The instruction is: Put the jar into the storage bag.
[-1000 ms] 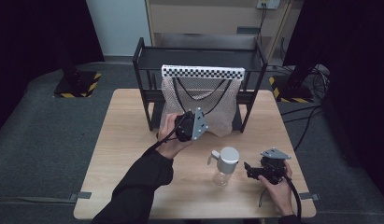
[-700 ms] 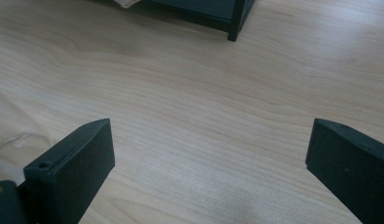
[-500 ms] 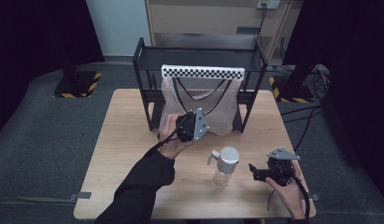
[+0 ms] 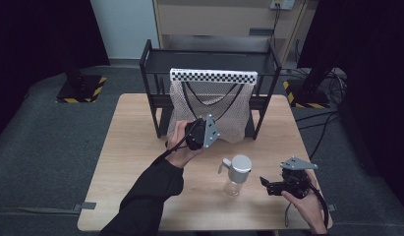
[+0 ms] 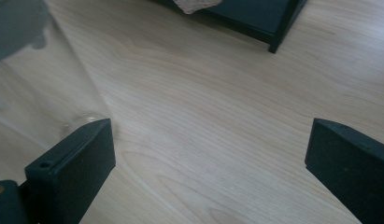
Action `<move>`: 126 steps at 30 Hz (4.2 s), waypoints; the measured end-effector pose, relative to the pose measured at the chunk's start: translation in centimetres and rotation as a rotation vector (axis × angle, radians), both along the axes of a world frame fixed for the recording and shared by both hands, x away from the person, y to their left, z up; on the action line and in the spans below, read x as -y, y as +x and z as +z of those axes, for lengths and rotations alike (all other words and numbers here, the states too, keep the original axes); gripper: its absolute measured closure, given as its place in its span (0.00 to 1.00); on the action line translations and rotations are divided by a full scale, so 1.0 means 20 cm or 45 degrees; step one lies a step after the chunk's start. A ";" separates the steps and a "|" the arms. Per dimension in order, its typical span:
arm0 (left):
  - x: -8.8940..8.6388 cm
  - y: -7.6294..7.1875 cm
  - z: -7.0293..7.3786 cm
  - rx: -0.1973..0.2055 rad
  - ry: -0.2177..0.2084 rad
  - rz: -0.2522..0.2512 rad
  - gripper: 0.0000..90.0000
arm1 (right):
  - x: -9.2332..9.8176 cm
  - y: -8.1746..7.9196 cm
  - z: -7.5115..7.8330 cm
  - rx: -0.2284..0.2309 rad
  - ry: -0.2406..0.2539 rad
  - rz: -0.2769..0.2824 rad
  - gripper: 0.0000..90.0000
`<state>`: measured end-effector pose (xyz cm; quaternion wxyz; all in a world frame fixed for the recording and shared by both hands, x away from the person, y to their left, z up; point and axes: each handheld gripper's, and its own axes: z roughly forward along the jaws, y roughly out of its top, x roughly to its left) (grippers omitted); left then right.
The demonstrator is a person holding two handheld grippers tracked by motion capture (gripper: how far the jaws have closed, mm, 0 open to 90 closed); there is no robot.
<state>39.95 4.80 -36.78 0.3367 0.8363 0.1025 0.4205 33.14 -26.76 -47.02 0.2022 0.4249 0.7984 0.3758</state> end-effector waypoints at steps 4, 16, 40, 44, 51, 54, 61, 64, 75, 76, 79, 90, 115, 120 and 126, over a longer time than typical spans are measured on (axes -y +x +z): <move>0.00 0.01 -0.01 -0.002 0.004 0.005 0.98 | -0.02 -0.02 0.02 -0.021 0.036 0.070 0.02; 0.01 0.01 -0.03 -0.008 0.008 0.009 0.98 | -0.15 -0.08 0.06 -0.044 0.054 0.273 0.01; 0.01 0.02 -0.04 -0.015 0.000 0.018 0.98 | -0.35 -0.05 -0.02 -0.034 0.152 0.376 0.06; 0.01 0.02 -0.05 -0.016 -0.001 0.018 0.97 | -0.37 -0.04 -0.02 -0.019 0.188 0.370 0.10; 0.01 0.02 -0.05 -0.018 -0.002 0.019 0.97 | -0.38 -0.03 -0.02 0.021 0.223 0.334 0.18; 0.01 0.03 -0.05 -0.017 -0.002 0.021 0.97 | -0.39 -0.03 -0.03 0.041 0.235 0.311 0.25; 0.01 0.03 -0.06 -0.015 0.002 0.019 0.97 | -0.41 -0.03 -0.05 0.061 0.229 0.314 0.32; 0.01 0.03 -0.06 -0.013 0.005 0.020 0.98 | -0.41 -0.03 -0.04 0.075 0.221 0.301 0.34; 0.01 0.04 -0.08 -0.014 0.009 0.021 0.96 | -0.39 0.04 0.01 0.043 0.264 0.279 0.35; 0.01 0.04 -0.08 -0.015 0.007 0.020 0.96 | -0.39 0.04 0.02 0.045 0.275 0.282 0.35; 0.00 0.04 -0.08 -0.016 0.006 0.020 0.96 | -0.39 0.06 0.07 0.060 0.315 0.281 0.35; 0.00 0.04 -0.09 -0.012 0.009 0.018 0.96 | -0.38 0.16 0.27 0.117 0.395 0.272 0.35; -0.01 0.04 -0.09 -0.010 0.018 0.008 0.95 | -0.42 0.33 0.61 0.212 0.519 0.283 0.35; -0.01 0.04 -0.09 -0.007 0.020 0.007 0.95 | -0.44 0.36 0.65 0.219 0.542 0.274 0.35; -0.01 0.04 -0.09 -0.006 0.021 0.006 0.94 | -0.43 0.41 0.69 0.235 0.574 0.246 0.35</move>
